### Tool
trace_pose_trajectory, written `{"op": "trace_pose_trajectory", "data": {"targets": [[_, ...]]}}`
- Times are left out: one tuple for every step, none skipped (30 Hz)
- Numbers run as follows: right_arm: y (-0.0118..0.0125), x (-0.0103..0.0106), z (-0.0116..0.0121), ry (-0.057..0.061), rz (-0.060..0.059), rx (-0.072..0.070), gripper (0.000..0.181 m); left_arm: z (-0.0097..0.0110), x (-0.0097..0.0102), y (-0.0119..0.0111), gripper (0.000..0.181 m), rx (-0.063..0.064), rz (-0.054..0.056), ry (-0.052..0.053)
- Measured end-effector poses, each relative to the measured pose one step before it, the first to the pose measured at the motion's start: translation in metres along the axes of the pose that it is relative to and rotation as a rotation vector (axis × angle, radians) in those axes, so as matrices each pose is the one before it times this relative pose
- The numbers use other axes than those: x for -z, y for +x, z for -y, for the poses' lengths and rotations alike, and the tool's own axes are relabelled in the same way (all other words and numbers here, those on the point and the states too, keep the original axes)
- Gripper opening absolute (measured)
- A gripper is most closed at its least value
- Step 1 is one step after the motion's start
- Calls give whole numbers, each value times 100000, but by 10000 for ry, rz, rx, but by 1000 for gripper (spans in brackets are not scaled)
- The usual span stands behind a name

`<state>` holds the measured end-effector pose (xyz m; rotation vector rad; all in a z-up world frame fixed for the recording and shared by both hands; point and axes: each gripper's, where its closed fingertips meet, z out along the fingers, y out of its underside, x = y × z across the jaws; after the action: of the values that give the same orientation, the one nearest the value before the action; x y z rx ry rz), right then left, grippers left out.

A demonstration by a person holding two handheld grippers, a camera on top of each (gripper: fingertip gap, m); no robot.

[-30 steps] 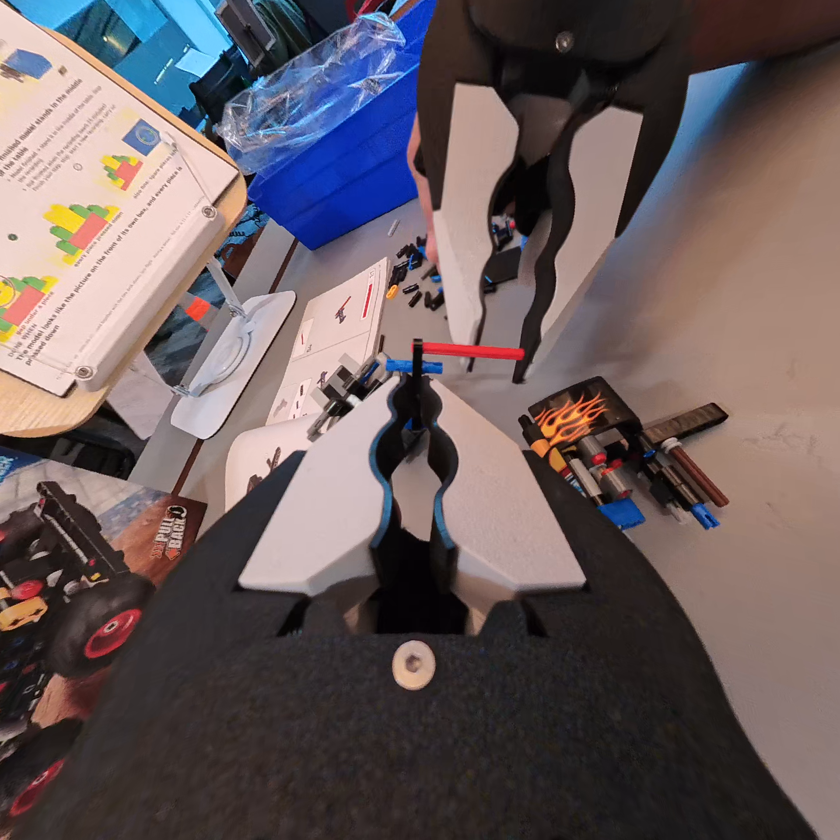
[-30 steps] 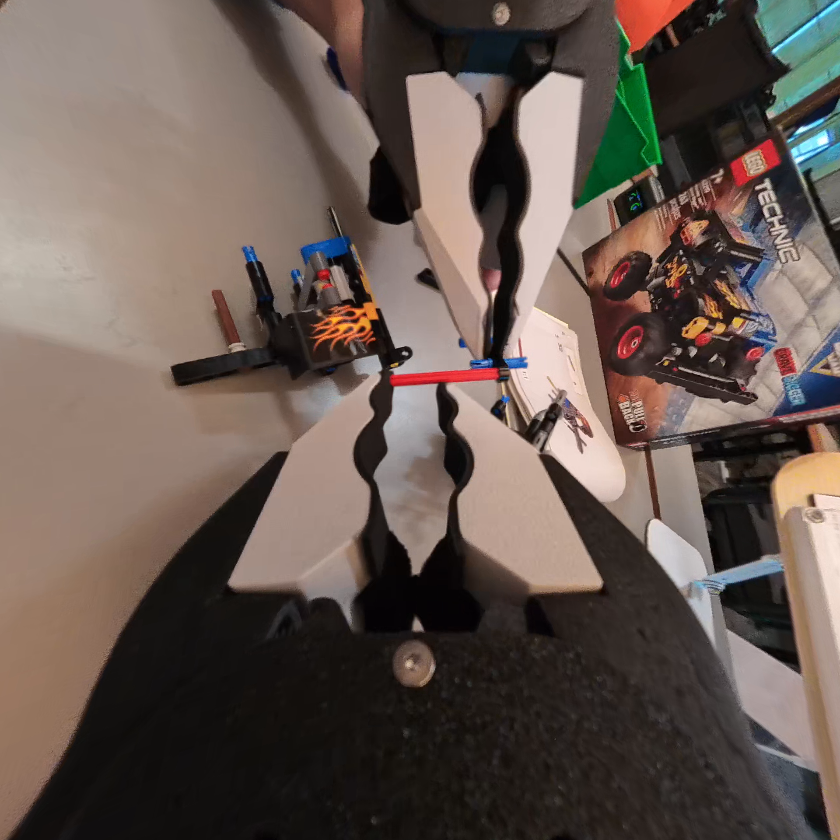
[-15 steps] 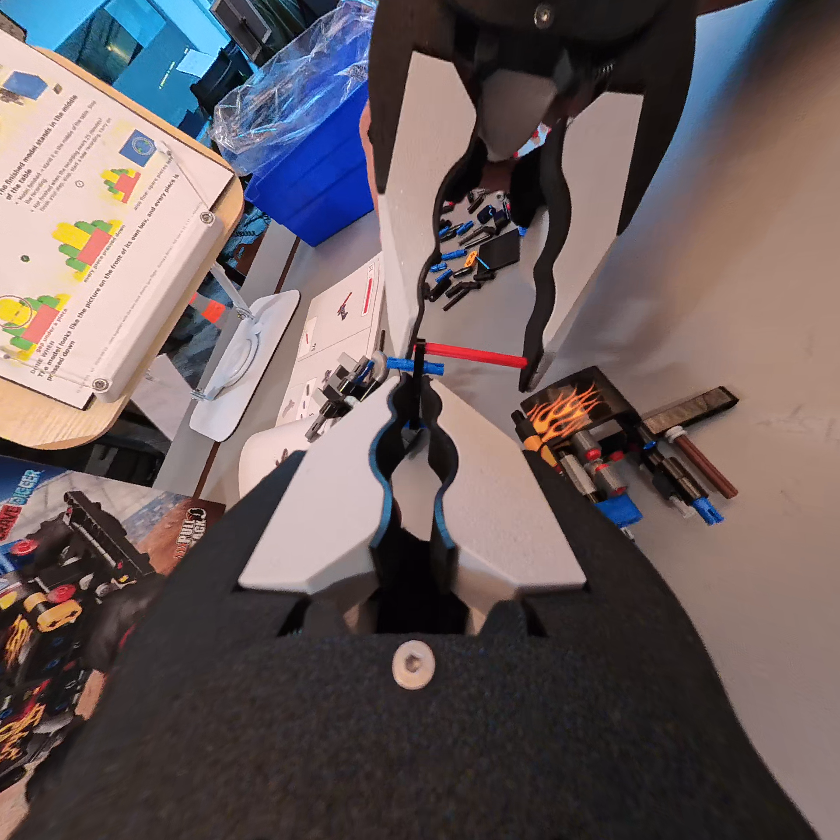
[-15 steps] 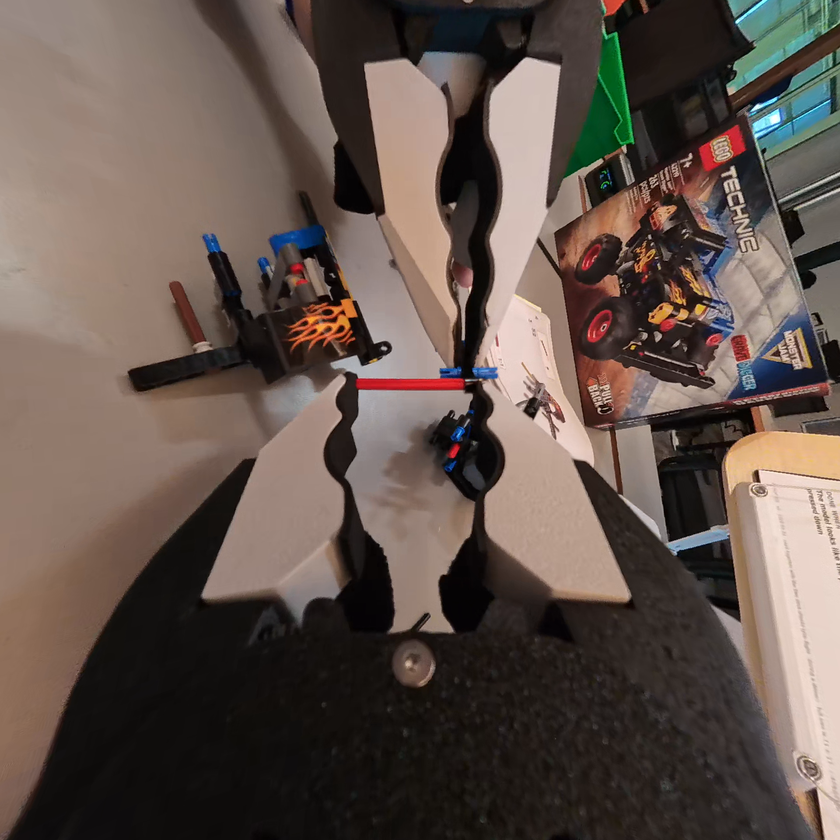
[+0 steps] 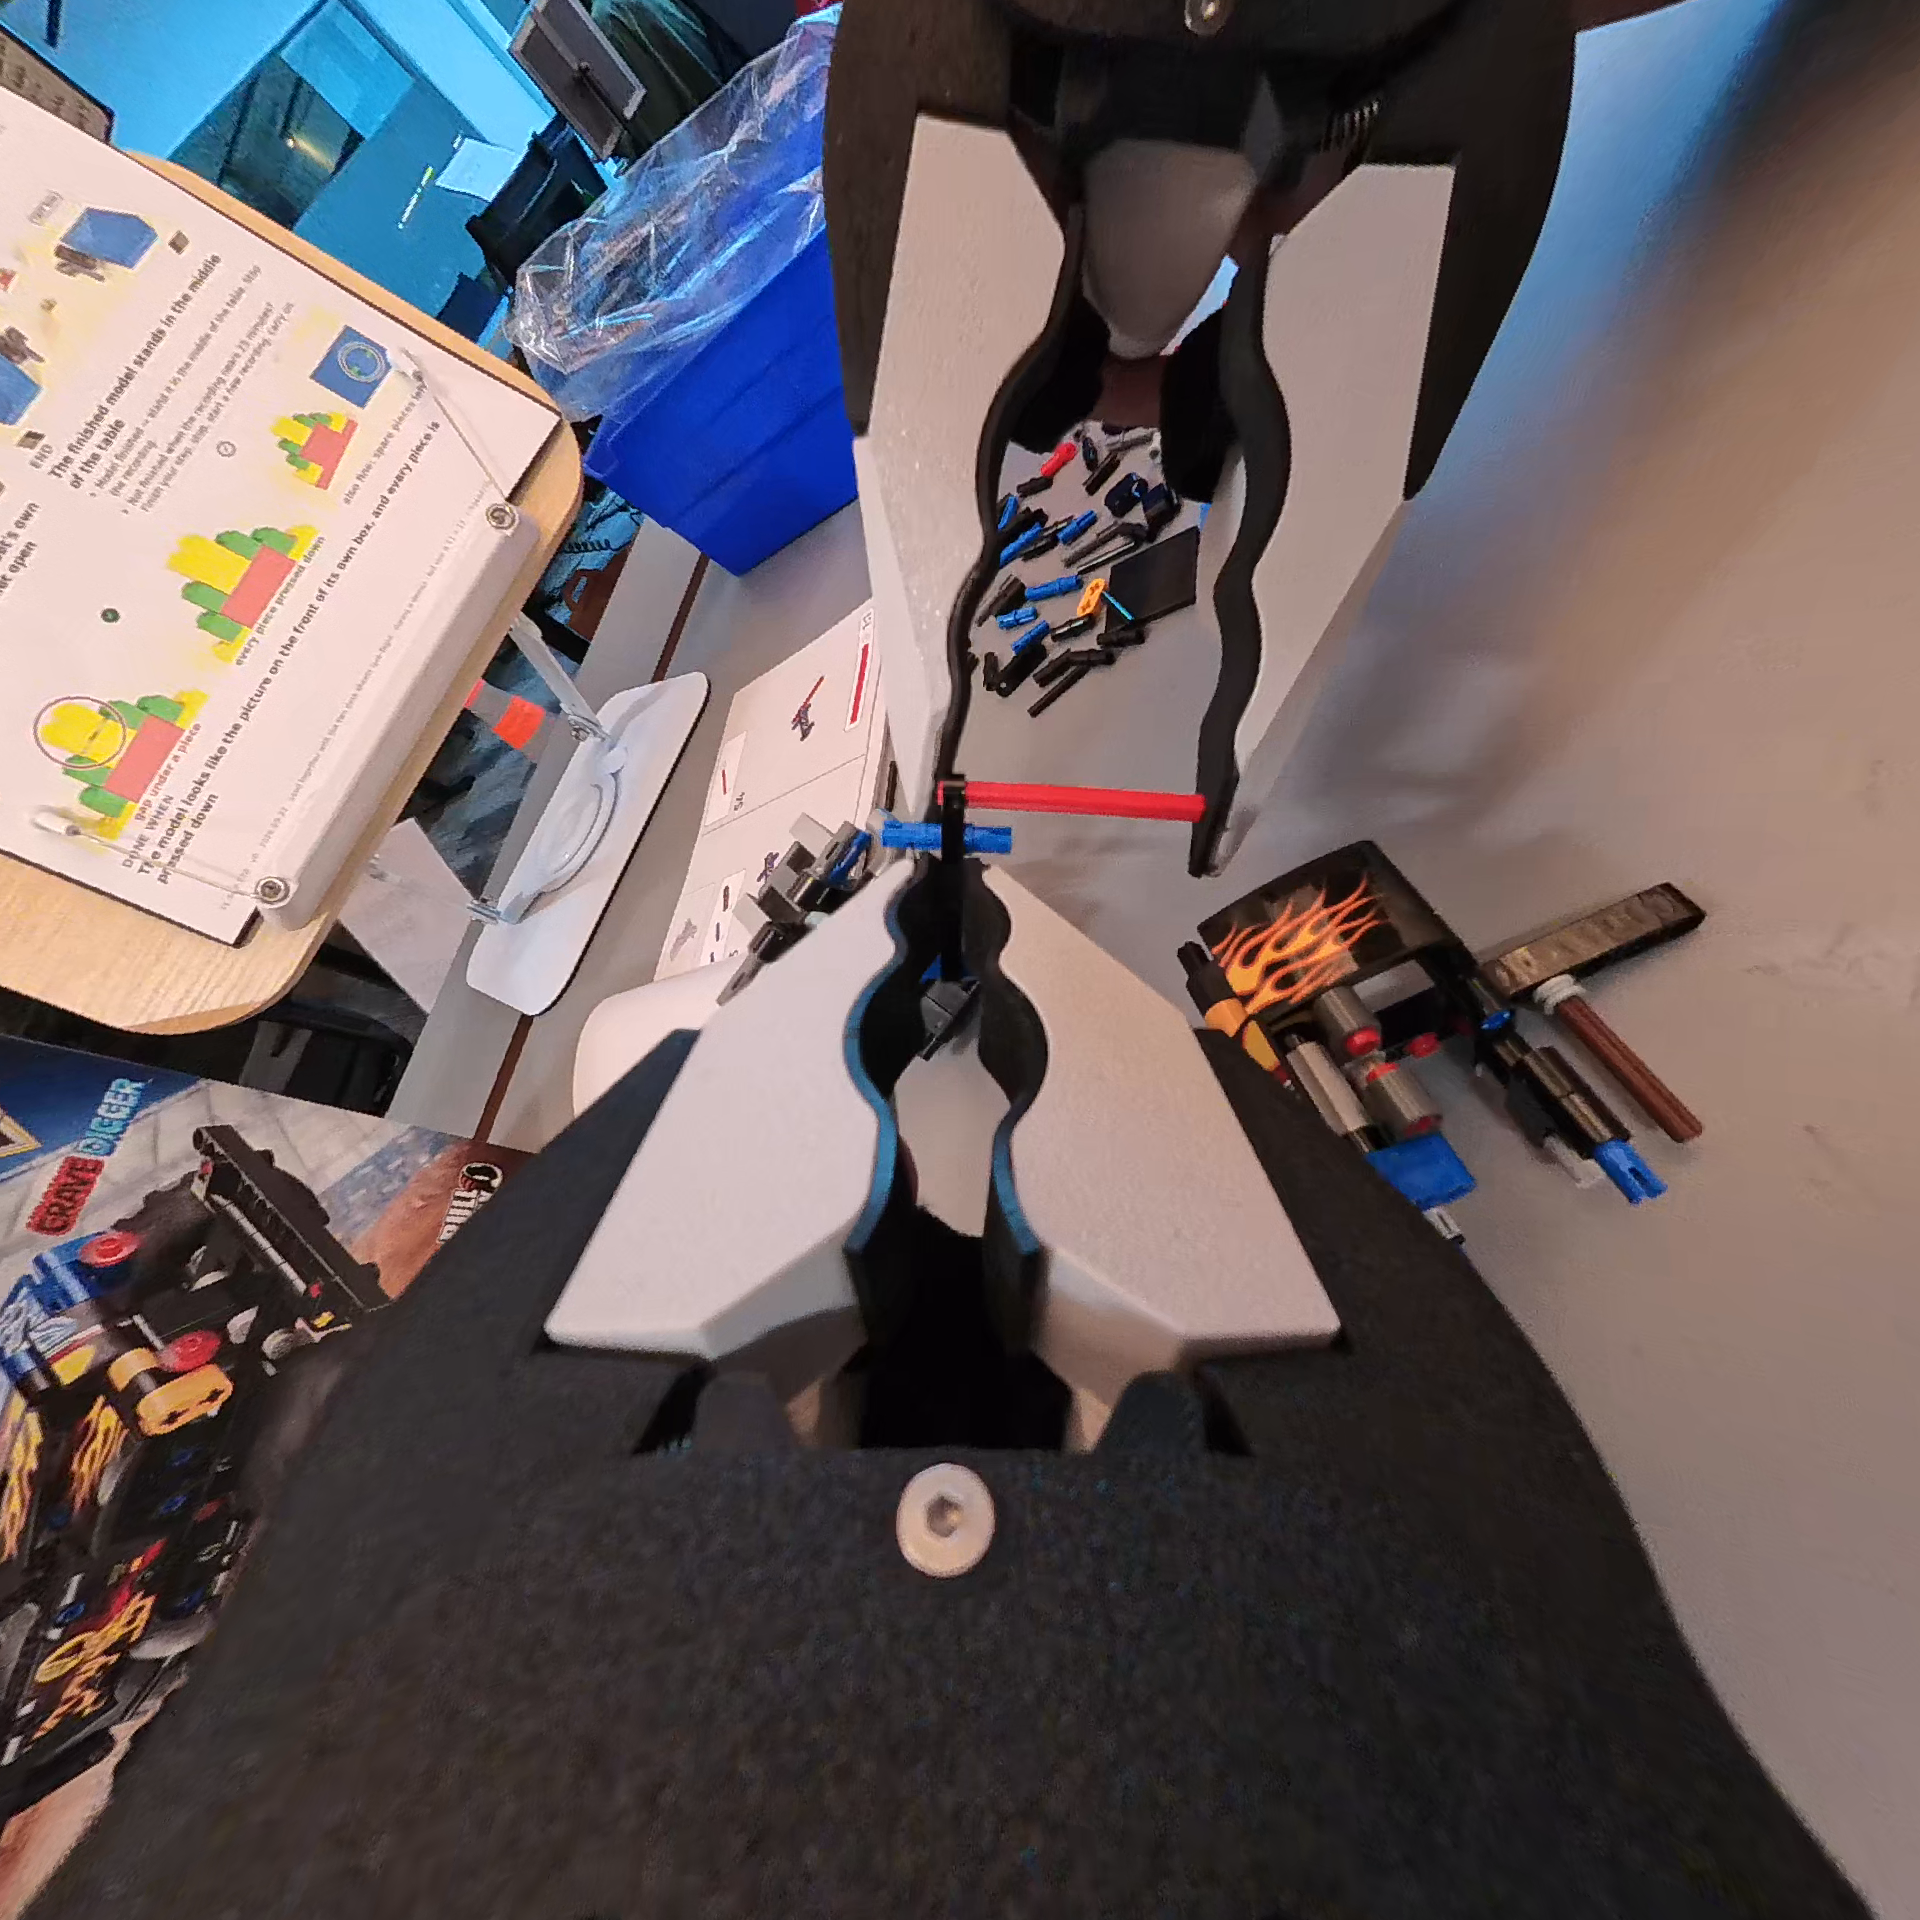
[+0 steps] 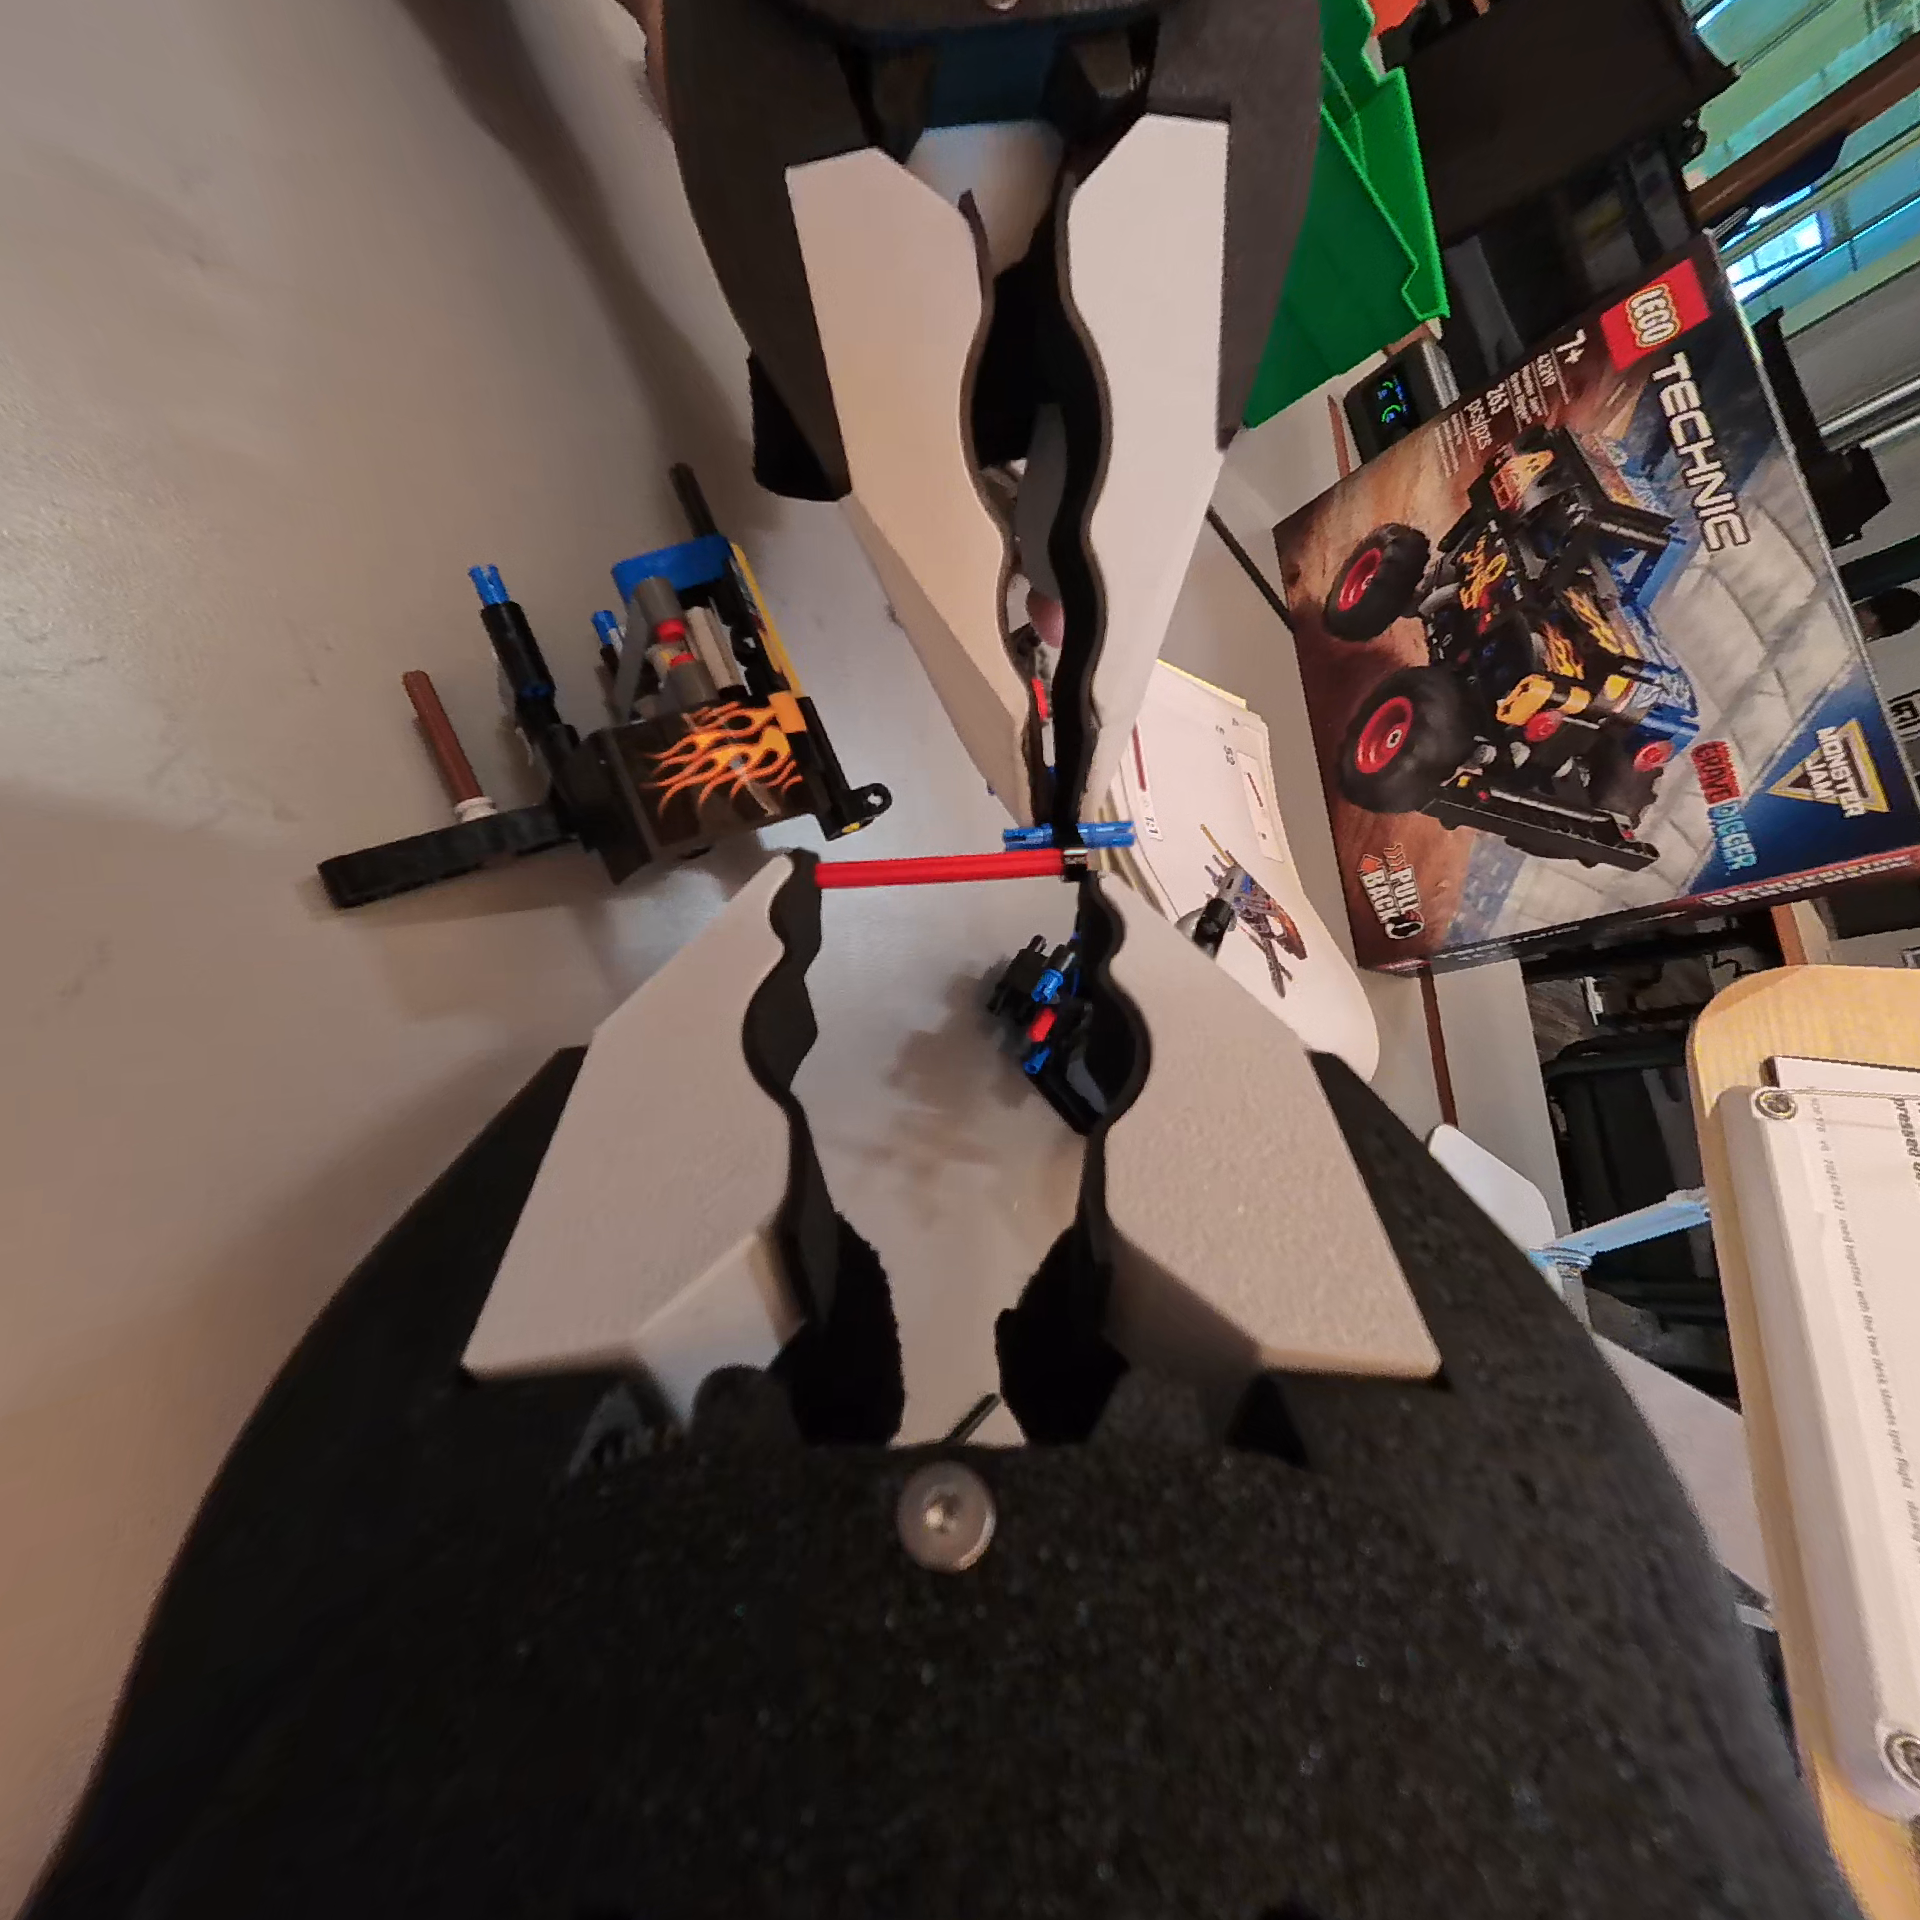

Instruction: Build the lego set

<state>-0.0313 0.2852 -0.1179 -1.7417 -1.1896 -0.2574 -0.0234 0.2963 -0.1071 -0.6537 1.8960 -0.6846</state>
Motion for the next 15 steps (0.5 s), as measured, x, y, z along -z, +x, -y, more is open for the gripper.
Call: {"op": "trace_pose_trajectory", "data": {"targets": [[-7, -16, -28, -24, -4, -2, 49, -6, -10, 10, 1, -24, 21, -3], [-25, 8, -2, -4, 25, -19, 49, 18, -6, 25, 1, -27, 5, -1], [-22, 34, 27, 7, 9, -14, 49, 55, 29, -27, 1, -20, 38, 20], [55, 43, 89, 44, -55, 0, 49, 71, 47, -25, 0, -32, 36, 22], [-19, 33, 26, 18, 18, -6, 49, 17, 24, 11, 0, -37, -1, -16], [10, -10, 2, 11, -11, -6, 49, 18, 26, -15, 0, -40, 23, -10], [1, -5, 13, 15, -28, 54, 49, -18, 1, 48, 0, -40, -4, -23], [-93, -29, -89, -70, 34, 39, 49, -65, -42, 93, 1, -36, -21, -52], [-66, -32, -89, -57, 35, 15, 49, -56, -47, 59, 1, -65, 19, -40], [-34, -26, -41, -12, -8, 46, 49, -36, -22, 29, 1, -65, 21, -28], [-32, -34, -55, -14, -11, 62, 48, -25, -7, 21, 1, -40, 0, -30], [4, -18, -21, -16, -19, 25, 49, 4, 26, -37, 1, -32, 21, -10], [60, 3, 45, 26, -58, 27, 48, 48, 38, -51, 1, -2, 27, 19], [41, 35, 70, 37, -20, 1, 48, 49, 30, -13, 1, 39, -3, 19], [-9, 26, 22, 17, 22, -18, 48, 31, 10, -15, 1, 27, 1, 8]]}}
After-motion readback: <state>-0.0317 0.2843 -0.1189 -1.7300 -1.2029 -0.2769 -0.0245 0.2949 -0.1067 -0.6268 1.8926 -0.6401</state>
